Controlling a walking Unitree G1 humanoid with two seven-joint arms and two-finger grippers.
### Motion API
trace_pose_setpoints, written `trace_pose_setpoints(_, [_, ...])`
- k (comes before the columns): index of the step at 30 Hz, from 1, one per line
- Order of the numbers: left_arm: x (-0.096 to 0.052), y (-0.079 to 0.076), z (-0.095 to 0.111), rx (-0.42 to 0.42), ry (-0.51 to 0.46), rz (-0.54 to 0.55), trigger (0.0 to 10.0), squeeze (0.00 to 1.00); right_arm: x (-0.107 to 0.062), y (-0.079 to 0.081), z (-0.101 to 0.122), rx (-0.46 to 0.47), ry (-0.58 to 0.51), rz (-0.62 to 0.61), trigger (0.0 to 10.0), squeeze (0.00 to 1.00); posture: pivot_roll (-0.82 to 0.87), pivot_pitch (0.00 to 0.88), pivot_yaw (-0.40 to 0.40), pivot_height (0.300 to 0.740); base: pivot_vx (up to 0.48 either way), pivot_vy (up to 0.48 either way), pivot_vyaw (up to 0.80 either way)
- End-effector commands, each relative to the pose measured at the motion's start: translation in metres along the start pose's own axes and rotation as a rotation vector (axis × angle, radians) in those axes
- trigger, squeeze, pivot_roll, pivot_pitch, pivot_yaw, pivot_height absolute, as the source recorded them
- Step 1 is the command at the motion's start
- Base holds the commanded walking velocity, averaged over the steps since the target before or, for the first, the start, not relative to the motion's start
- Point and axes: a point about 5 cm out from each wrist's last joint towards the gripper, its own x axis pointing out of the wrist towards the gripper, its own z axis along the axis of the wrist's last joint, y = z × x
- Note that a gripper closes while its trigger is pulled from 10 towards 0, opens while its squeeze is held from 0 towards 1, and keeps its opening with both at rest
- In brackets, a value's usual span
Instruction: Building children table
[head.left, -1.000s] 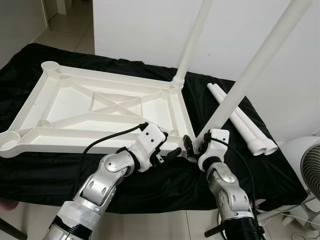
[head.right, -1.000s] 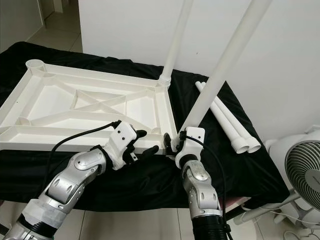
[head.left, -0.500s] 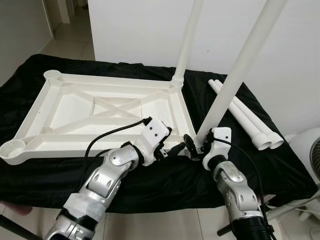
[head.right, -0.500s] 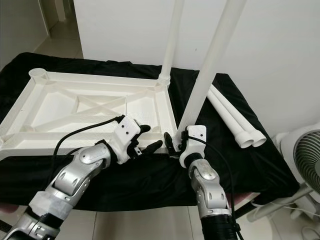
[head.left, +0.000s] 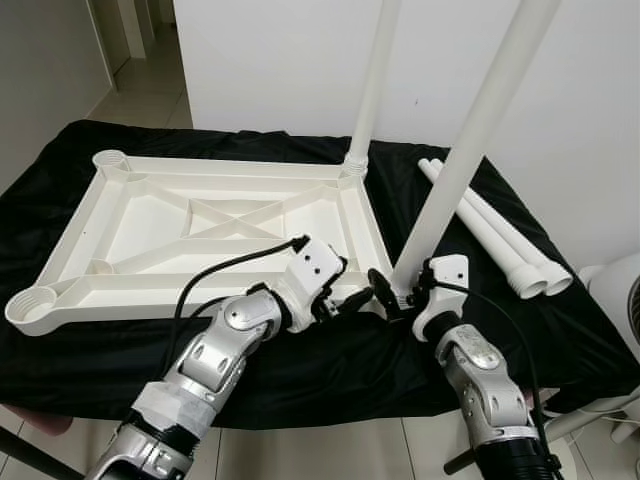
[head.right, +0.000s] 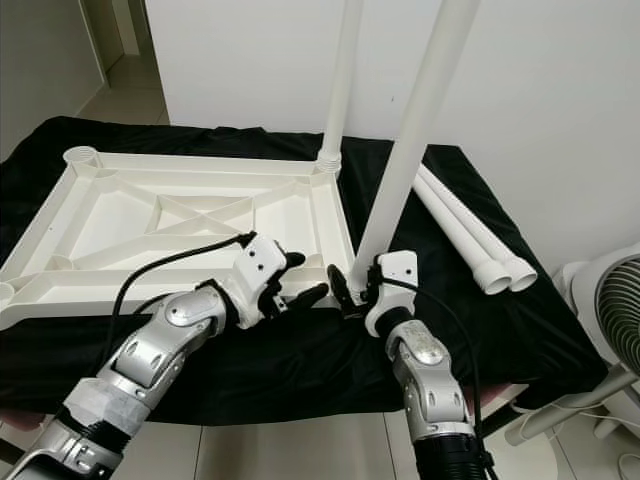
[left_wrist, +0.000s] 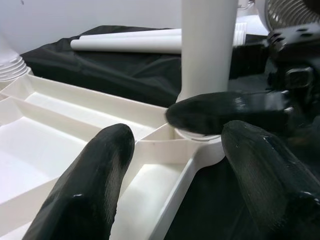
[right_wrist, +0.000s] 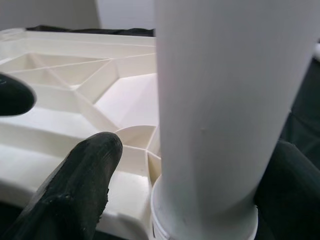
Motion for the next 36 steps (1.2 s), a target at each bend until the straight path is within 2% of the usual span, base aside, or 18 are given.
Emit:
trace_pose_setpoints(1, [-0.002, -0.005, 0.000, 0.000, -0.012, -0.113, 10.0, 0.00, 0.000, -0.001, 0.000, -0.017, 0.001, 0.056, 10.0, 0.00, -0.01, 0.000, -0.078, 0.740, 0.000, 0.000, 0.00])
trace_pose_setpoints(6, [-0.003, -0.005, 0.000, 0.002, -0.011, -0.109, 10.0, 0.00, 0.002, -0.005, 0.001, -0.040, 0.006, 0.092, 10.0, 0.00, -0.01, 0.000, -0.077, 0.740, 0.000, 0.000, 0.00])
trace_pose_setpoints(10, [-0.001, -0.006, 0.000, 0.000, -0.014, -0.111, 10.0, 0.00, 0.014, -0.018, -0.006, -0.095, 0.062, 0.106, 10.0, 0.00, -0.01, 0.000, -0.074, 0.740, 0.000, 0.000, 0.00])
trace_pose_setpoints(11, [-0.001, -0.006, 0.000, 0.000, -0.014, -0.112, 10.0, 0.00, 0.014, -0.020, -0.008, -0.093, 0.070, 0.107, 6.6, 0.00, -0.01, 0.000, -0.073, 0.740, 0.000, 0.000, 0.00])
trace_pose_setpoints(14, [-0.001, -0.007, 0.000, 0.002, -0.015, -0.112, 10.0, 0.00, 0.015, -0.021, -0.010, -0.090, 0.075, 0.111, 6.6, 0.00, -0.01, 0.000, -0.073, 0.740, 0.000, 0.000, 0.00])
trace_pose_setpoints(15, [0.000, -0.006, 0.001, 0.003, -0.015, -0.112, 10.0, 0.00, 0.015, -0.023, -0.012, -0.095, 0.085, 0.103, 1.1, 0.00, 0.00, 0.000, -0.079, 0.740, 0.000, 0.000, 0.00])
trace_pose_setpoints(16, [0.000, -0.005, 0.002, 0.005, -0.017, -0.109, 10.0, 0.00, 0.014, -0.023, -0.016, -0.085, 0.096, 0.109, 0.0, 0.00, 0.00, 0.000, -0.080, 0.740, 0.000, 0.000, 0.00])
trace_pose_setpoints(21, [-0.001, -0.003, 0.002, 0.010, -0.018, -0.099, 10.0, 0.00, 0.012, -0.024, -0.024, -0.093, 0.125, 0.104, 0.0, 0.00, 0.00, 0.000, -0.091, 0.740, 0.000, 0.000, 0.00])
trace_pose_setpoints(22, [-0.001, -0.003, 0.001, 0.010, -0.017, -0.098, 10.0, 0.00, 0.012, -0.025, -0.026, -0.093, 0.132, 0.094, 0.4, 0.00, 0.00, 0.000, -0.092, 0.740, 0.000, 0.000, 0.00])
trace_pose_setpoints(24, [-0.002, -0.004, 0.001, 0.009, -0.016, -0.097, 10.0, 0.00, 0.012, -0.026, -0.027, -0.092, 0.135, 0.088, 0.4, 0.00, 0.00, 0.000, -0.092, 0.740, 0.000, 0.000, 0.00])
trace_pose_setpoints(25, [-0.002, -0.004, 0.001, 0.009, -0.016, -0.095, 10.0, 0.00, 0.013, -0.027, -0.027, -0.091, 0.136, 0.080, 10.0, 0.00, 0.01, 0.000, -0.094, 0.740, 0.000, 0.000, 0.00])
trace_pose_setpoints(30, [-0.003, -0.003, -0.001, 0.001, -0.014, -0.081, 10.0, 0.00, 0.013, -0.032, -0.028, -0.071, 0.127, 0.035, 10.0, 0.00, 0.01, 0.000, -0.098, 0.740, 0.000, 0.000, 0.00])
trace_pose_setpoints(36, [-0.004, -0.003, -0.003, -0.005, -0.011, -0.072, 10.0, 0.00, 0.011, -0.033, -0.031, -0.014, 0.126, -0.112, 10.0, 0.00, 0.02, 0.000, -0.100, 0.740, 0.000, 0.000, 0.00])
